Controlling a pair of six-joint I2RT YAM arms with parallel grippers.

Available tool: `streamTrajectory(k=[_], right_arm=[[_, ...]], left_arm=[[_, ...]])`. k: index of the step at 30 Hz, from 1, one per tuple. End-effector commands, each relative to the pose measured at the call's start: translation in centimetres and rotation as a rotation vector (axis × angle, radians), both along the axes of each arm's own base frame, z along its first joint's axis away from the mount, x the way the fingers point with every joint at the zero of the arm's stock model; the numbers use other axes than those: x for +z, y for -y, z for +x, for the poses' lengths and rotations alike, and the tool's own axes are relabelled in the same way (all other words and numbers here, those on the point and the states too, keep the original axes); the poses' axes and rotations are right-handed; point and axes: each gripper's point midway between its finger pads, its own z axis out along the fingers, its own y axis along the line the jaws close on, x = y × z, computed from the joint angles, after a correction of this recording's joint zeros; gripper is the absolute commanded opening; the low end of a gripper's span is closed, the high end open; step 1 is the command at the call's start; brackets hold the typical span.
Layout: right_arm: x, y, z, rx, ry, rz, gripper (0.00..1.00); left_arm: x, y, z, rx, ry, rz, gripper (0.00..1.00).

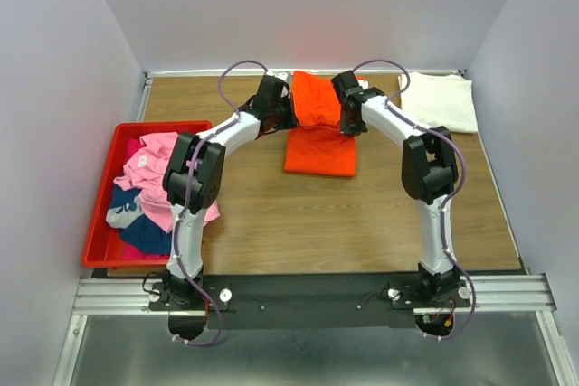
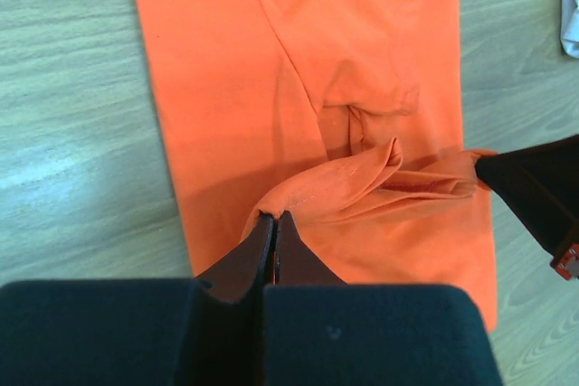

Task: Fold and stack the t-shirts
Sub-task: Fold the tshirt

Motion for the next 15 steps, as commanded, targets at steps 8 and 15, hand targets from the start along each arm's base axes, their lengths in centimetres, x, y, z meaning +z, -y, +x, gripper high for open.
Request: streamTrajectory(k=[8, 15], right_arm=[[-0.1, 0.6, 3.1, 0.026, 0.032, -0.025, 0.05], [2.8, 0.6, 3.8, 0.036, 0.088, -0.009, 0.72]], left_arm=[[-1.7, -0.4, 1.0, -0.005, -0.01, 0.013, 0.07], [0.8, -1.6, 1.8, 0.029, 0.062, 0.026, 0.73]])
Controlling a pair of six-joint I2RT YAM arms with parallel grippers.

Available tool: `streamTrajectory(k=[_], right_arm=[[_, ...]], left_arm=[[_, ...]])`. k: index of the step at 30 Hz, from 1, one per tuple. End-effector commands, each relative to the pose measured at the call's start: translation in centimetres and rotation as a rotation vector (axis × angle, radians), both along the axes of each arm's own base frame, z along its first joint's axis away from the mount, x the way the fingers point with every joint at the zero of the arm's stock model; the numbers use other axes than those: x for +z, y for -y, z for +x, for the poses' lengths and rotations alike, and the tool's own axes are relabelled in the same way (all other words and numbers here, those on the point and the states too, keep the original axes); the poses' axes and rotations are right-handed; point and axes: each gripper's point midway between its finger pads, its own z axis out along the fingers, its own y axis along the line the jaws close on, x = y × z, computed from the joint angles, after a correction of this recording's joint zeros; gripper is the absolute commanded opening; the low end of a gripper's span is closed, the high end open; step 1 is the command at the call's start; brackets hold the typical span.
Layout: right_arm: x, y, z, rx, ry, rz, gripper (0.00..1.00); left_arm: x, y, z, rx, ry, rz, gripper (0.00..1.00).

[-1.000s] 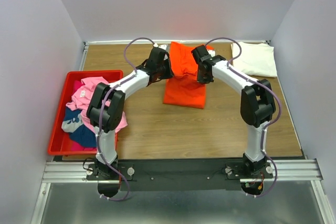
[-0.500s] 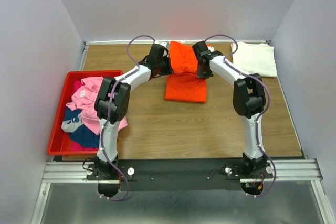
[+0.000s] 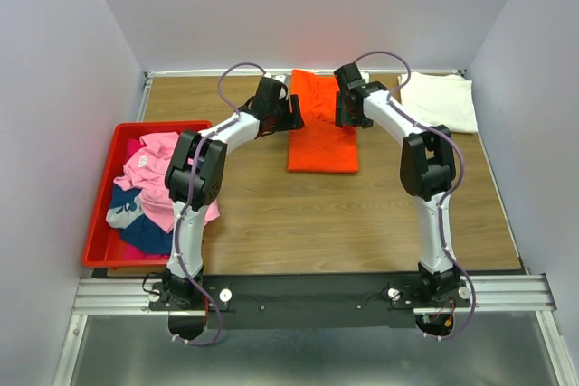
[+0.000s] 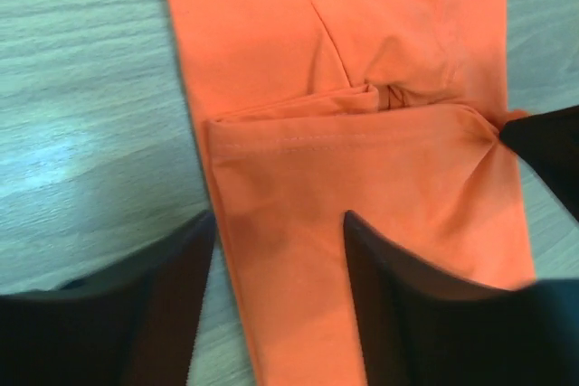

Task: Fold and stack the t-shirts
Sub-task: Fold the tshirt

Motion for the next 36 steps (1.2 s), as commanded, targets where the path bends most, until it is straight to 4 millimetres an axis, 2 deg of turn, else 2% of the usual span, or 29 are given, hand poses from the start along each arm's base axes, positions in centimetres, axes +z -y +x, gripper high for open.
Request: streamTrajectory(k=[1, 2, 3, 5, 6, 8, 11, 12, 13, 14, 15, 16, 18, 19, 21, 22, 28, 31, 36], right_arm=[[2.7, 0.2, 1.1, 0.007, 0.06, 0.008, 0.76], [3.0, 0.1, 1.1, 0.012, 0.063, 0.015, 0.8], [3.9, -0.1, 1.0, 0.021, 0.074, 0.038, 0.8], [4.1, -0.1, 0.5, 0.025, 0.065, 0.058, 0.82], [4.9, -0.6, 0.1, 0.041, 0.068, 0.091, 0.82], [4.2, -0.7, -1.1, 0.053, 0.029, 0.13, 0.82], [4.2, -0.8, -2.7, 0.068, -0.006, 0.184, 0.82], [2.9, -0.8, -4.1, 0.074, -0.055, 0.201, 0.82], [2.7, -0.8, -4.7, 0.084, -0.071, 0.216, 0.82], [1.9, -1.0, -6.2, 0.112, -0.119, 0.247, 0.81], [2.3, -1.0, -6.2, 0.12, -0.111, 0.255, 0.8], [1.5, -1.1, -7.7, 0.145, -0.158, 0.279, 0.79], [1.2, -1.3, -9.2, 0.16, -0.191, 0.308, 0.78], [0.1, -0.9, -10.7, 0.154, -0.232, 0.307, 0.77], [0.1, -0.6, -11.8, 0.147, -0.249, 0.318, 0.76], [-0.6, -0.4, -12.8, 0.139, -0.274, 0.316, 0.76], [-1.8, -0.3, -13.9, 0.123, -0.302, 0.327, 0.75], [-2.2, -0.2, -14.0, 0.098, -0.308, 0.328, 0.69], [-3.4, 0.2, -15.3, 0.075, -0.345, 0.32, 0.61]], left_arm=[[3.4, -0.7, 1.2, 0.017, 0.1, -0.002, 0.74], [3.9, -0.7, 1.1, 0.015, 0.111, -0.004, 0.75], [4.5, -0.9, 0.8, 0.011, 0.126, -0.004, 0.75], [5.1, -1.0, 0.4, 0.003, 0.14, -0.006, 0.75], [5.1, -1.1, -0.3, -0.011, 0.144, -0.009, 0.75], [4.7, -1.0, -1.1, -0.033, 0.136, -0.015, 0.75], [3.4, -0.9, -3.0, -0.077, 0.109, -0.021, 0.73], [2.6, -1.0, -4.0, -0.088, 0.085, -0.022, 0.72], [2.3, -1.0, -4.5, -0.096, 0.076, -0.022, 0.71], [1.6, -1.0, -5.0, -0.106, 0.072, -0.022, 0.69], [1.8, -0.9, -5.1, -0.109, 0.078, -0.022, 0.68], [1.1, -1.0, -5.8, -0.114, 0.059, -0.016, 0.68], [0.3, -1.2, -6.7, -0.114, 0.034, -0.012, 0.66], [0.1, -1.3, -7.0, -0.111, 0.027, -0.013, 0.66], [-0.2, -1.3, -7.5, -0.111, 0.018, -0.013, 0.64], [-0.6, -1.5, -8.0, -0.114, 0.004, -0.013, 0.63], [-1.3, -1.4, -9.4, -0.122, -0.027, -0.019, 0.61], [-1.3, -1.4, -9.6, -0.124, -0.033, -0.02, 0.61], [-1.1, -1.6, -10.2, -0.115, -0.038, -0.019, 0.61]])
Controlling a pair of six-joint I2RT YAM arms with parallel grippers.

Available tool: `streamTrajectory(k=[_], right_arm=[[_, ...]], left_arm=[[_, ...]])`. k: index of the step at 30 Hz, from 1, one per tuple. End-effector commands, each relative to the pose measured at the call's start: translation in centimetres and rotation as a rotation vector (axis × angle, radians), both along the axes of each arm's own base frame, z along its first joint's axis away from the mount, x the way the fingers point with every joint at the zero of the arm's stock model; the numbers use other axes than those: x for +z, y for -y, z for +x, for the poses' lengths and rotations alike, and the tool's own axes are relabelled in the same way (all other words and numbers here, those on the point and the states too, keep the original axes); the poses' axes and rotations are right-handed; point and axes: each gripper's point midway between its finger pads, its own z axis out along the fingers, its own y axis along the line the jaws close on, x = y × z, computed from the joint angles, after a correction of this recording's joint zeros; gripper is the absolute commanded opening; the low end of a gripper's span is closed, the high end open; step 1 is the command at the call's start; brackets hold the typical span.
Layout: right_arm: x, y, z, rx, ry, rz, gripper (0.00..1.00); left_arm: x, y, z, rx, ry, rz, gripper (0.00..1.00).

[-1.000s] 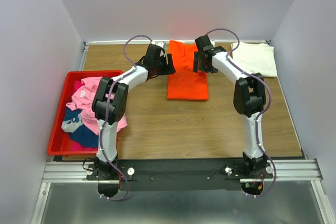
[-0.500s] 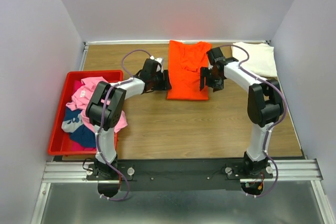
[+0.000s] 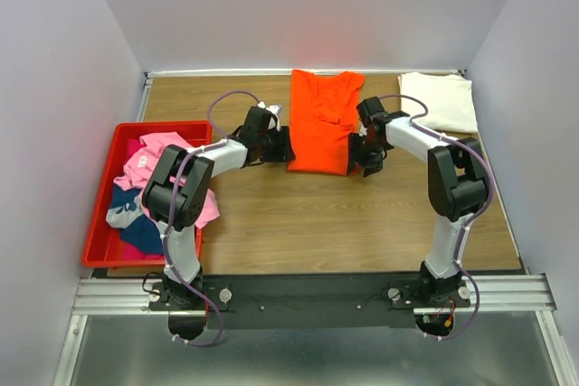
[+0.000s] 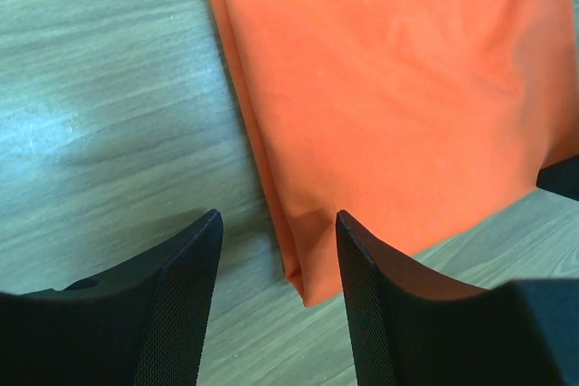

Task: Fold and stack the t-shirts
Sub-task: Fold the tshirt

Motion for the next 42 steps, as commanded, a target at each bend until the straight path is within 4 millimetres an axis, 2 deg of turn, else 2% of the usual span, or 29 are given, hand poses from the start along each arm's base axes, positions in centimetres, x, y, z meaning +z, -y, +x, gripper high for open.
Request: streamTrajectory(k=[1, 6, 11, 13, 14, 30, 32, 37, 42], right_arm=[[-0.2, 0.1, -0.9, -0.023, -0.01, 0.016, 0.59], [-0.7, 0.2, -0.9, -0.02, -0.003, 0.017, 0.52], [-1.2, 0.3, -1.2, -0.02, -0.008, 0.018, 0.46], [-1.4, 0.3, -1.4, -0.018, -0.014, 0.02, 0.42], [-1.8, 0.2, -1.5, -0.016, -0.022, 0.021, 0.35], [-2.2, 0.0, -2.0, -0.01, -0.039, 0.036, 0.34], [-2.2, 0.0, -2.1, -0.008, -0.039, 0.037, 0.34], [-2.3, -0.1, -2.2, -0.009, -0.041, 0.042, 0.34], [-2.4, -0.1, -2.3, -0.006, -0.043, 0.044, 0.34]], left_arm=[[1.7, 0.3, -0.7, -0.009, 0.022, -0.027, 0.61], [1.5, 0.1, -1.2, -0.01, 0.011, -0.022, 0.6], [1.0, 0.1, -2.7, -0.03, -0.02, 0.007, 0.58], [0.9, 0.0, -3.2, -0.031, -0.026, 0.016, 0.57], [0.5, -0.1, -3.7, -0.031, -0.038, 0.032, 0.57], [-0.7, 0.5, -4.3, -0.066, -0.067, 0.026, 0.48], [-0.7, 0.8, -4.3, -0.075, -0.067, 0.023, 0.45], [-0.7, 1.1, -4.3, -0.092, -0.067, 0.01, 0.44], [-1.7, 1.5, -4.4, -0.117, -0.084, 0.007, 0.43]])
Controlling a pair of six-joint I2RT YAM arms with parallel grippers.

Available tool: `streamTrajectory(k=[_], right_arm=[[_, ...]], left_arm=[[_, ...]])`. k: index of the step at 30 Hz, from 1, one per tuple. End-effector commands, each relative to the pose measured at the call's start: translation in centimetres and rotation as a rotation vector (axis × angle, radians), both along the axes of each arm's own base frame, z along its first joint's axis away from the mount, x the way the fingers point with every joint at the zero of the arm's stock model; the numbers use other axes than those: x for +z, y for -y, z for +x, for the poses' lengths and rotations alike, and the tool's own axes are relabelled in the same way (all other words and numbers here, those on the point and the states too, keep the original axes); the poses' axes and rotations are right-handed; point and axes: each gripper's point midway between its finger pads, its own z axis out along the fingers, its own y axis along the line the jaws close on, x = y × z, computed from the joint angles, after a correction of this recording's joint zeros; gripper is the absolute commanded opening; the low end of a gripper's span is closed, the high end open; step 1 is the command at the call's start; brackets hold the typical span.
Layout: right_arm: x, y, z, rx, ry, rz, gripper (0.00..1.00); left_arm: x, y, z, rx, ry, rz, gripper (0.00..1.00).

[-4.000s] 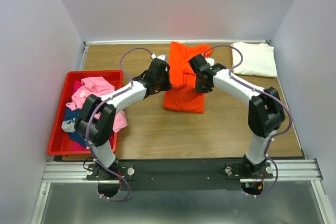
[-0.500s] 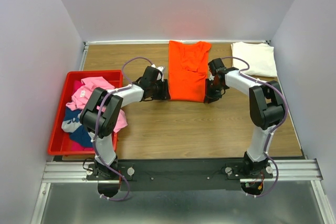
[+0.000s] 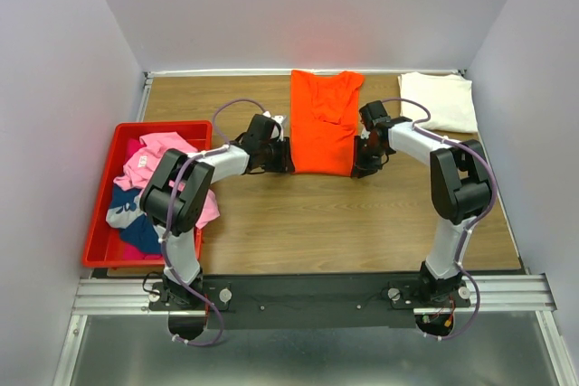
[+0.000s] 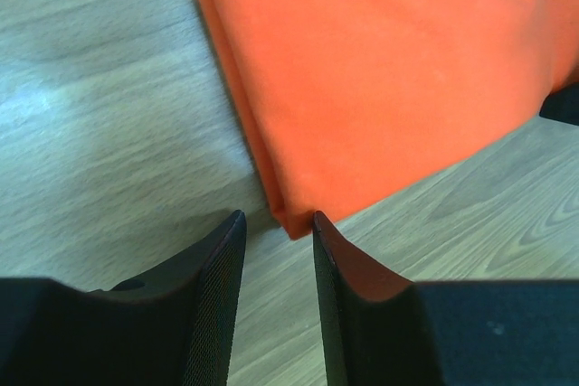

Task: Fold and stack the t-shirts
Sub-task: Fold the tshirt

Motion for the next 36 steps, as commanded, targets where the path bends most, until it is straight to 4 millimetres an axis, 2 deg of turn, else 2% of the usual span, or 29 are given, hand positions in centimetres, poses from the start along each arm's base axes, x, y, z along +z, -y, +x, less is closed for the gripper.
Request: streamTrajectory(k=[1, 8, 14, 18, 19, 20, 21, 23, 30, 36], right_arm=[[-1.4, 0.1, -1.5, 0.01, -0.052, 0.001, 0.34], [-1.6, 0.1, -1.7, 0.01, -0.057, 0.001, 0.33], [-1.4, 0.5, -1.4, -0.004, -0.038, -0.015, 0.24], [-1.5, 0.5, -1.4, -0.006, -0.038, -0.017, 0.18], [-1.5, 0.5, -1.4, -0.004, -0.038, -0.017, 0.18], [-1.4, 0.6, -1.4, -0.01, -0.037, -0.019, 0.16], [-1.5, 0.6, -1.4, -0.008, -0.037, -0.019, 0.09], [-1.5, 0.8, -1.2, -0.013, -0.031, -0.029, 0.02], [-0.3, 1.8, -0.5, -0.028, 0.029, -0.08, 0.0], [2.0, 3.4, 0.0, -0.05, 0.12, -0.146, 0.0]], left_arm=[[-0.8, 0.9, -0.3, -0.054, -0.016, -0.011, 0.43], [-1.5, 1.3, -0.7, -0.074, -0.038, -0.015, 0.35], [-2.7, 0.9, -1.5, -0.076, -0.081, 0.014, 0.26], [-3.2, 1.0, -2.3, -0.104, -0.105, 0.018, 0.08], [-3.5, 1.0, -2.6, -0.11, -0.115, 0.02, 0.07], [-3.6, 1.0, -2.8, -0.115, -0.118, 0.022, 0.06], [-3.7, 1.0, -3.0, -0.117, -0.122, 0.024, 0.01], [-3.6, 0.8, -3.0, -0.116, -0.121, 0.031, 0.0], [-1.4, 0.5, -1.5, -0.103, -0.055, 0.062, 0.0], [1.2, 0.6, -0.8, -0.108, -0.018, 0.061, 0.0]])
